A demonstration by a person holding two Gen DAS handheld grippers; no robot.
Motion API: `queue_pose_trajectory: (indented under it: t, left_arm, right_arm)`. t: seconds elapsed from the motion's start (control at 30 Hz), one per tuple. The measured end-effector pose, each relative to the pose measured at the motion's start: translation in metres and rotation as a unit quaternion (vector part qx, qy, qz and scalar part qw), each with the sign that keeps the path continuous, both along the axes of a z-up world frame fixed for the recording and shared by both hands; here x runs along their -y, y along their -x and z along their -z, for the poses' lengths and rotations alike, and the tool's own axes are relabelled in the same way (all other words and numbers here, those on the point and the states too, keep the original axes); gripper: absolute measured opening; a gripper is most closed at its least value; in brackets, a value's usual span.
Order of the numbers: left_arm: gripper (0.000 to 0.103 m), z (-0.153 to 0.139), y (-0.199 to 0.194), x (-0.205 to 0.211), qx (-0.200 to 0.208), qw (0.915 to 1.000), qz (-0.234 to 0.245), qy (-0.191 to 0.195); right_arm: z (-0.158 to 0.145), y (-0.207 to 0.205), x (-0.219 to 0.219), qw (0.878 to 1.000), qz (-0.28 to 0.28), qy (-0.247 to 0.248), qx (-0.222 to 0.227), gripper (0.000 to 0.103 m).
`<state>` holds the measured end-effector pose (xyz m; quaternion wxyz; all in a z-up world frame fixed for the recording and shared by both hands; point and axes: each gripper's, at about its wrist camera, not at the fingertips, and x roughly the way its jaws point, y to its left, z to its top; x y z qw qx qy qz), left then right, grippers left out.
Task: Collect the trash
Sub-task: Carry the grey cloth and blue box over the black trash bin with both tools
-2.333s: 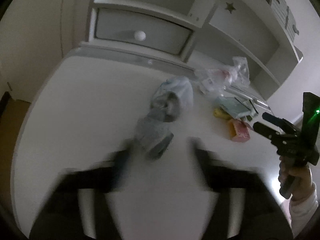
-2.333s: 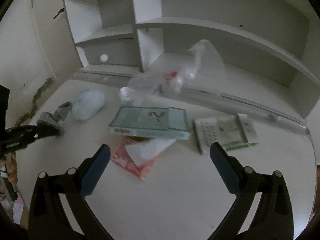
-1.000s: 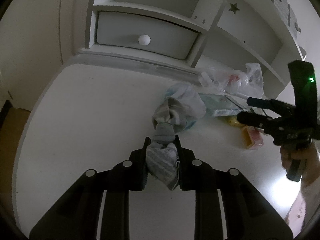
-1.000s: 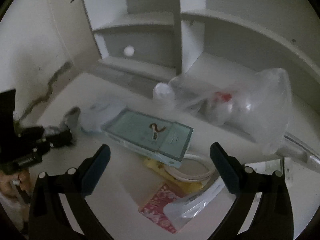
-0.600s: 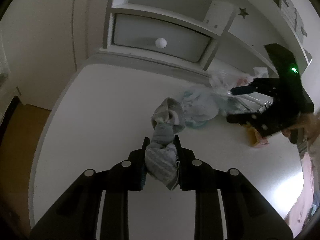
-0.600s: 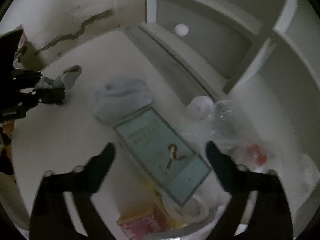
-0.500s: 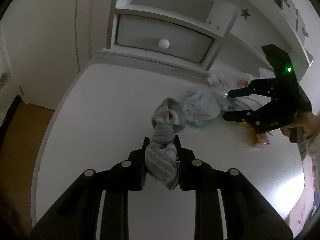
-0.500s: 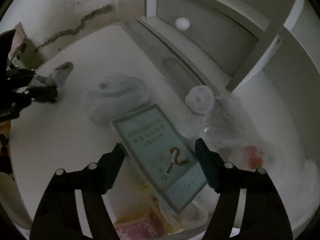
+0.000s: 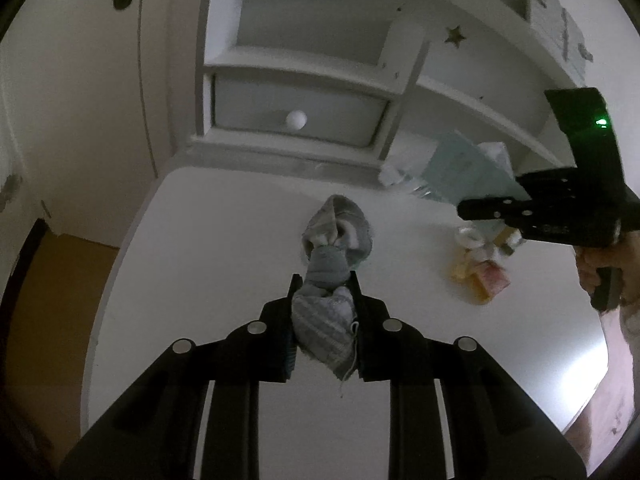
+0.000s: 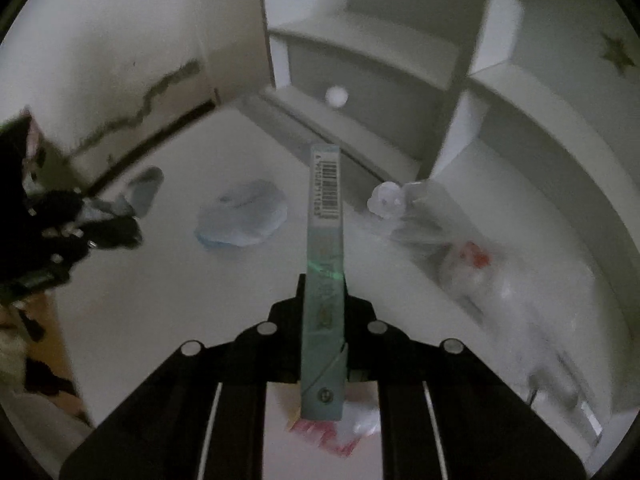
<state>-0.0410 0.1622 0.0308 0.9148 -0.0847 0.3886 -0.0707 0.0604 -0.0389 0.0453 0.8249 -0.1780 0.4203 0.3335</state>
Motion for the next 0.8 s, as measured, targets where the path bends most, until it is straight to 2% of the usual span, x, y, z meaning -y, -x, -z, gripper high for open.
queue_pose_trajectory:
  t: [0.13,0.3,0.43,0.5,0.53,0.57,0.63,0.7,0.73,0.8]
  left_arm:
    - [0.021,-0.015,0.006,0.021,0.011,0.9998,0.017,-0.007]
    - [0.02,-0.025,0.007,0.071,0.019,0.9979,0.06,-0.01]
    - [0.02,-0.035,0.015,0.154,0.03,0.989,0.145,-0.001]
    - [0.02,-0.042,0.026,0.208,0.038,0.9787,0.202,0.0]
    - [0.02,-0.045,0.038,0.251,0.041,0.9676,0.249,0.004]
    - [0.02,-0.046,0.048,0.276,0.042,0.9599,0.277,0.004]
    - [0.02,-0.045,0.08,0.35,0.04,0.9318,0.361,0.002]
    - [0.02,-0.041,0.108,0.401,0.033,0.9073,0.419,-0.002]
    - [0.02,-0.036,0.13,0.434,0.028,0.8892,0.457,-0.007]
    - [0.02,-0.023,0.166,0.482,0.014,0.8581,0.513,-0.017]
  right_arm:
    - [0.004,0.03,0.029,0.999,0.031,-0.021,-0.006,0.013]
    - [0.016,0.069,0.101,0.995,0.082,-0.055,-0.008,0.013]
    - [0.008,0.134,0.182,0.984,0.157,-0.084,0.018,0.013]
    - [0.005,0.173,0.243,0.972,0.211,-0.103,0.027,0.013]
    - [0.006,0.195,0.272,0.963,0.241,-0.113,0.031,0.013]
    - [0.008,0.221,0.306,0.953,0.274,-0.121,0.034,0.013]
    - [0.017,0.267,0.359,0.934,0.332,-0.126,0.032,0.013]
    - [0.033,0.315,0.413,0.911,0.389,-0.135,0.021,0.013]
    - [0.047,0.343,0.443,0.896,0.422,-0.141,0.009,0.013]
    - [0.072,0.376,0.483,0.875,0.46,-0.151,-0.011,0.013]
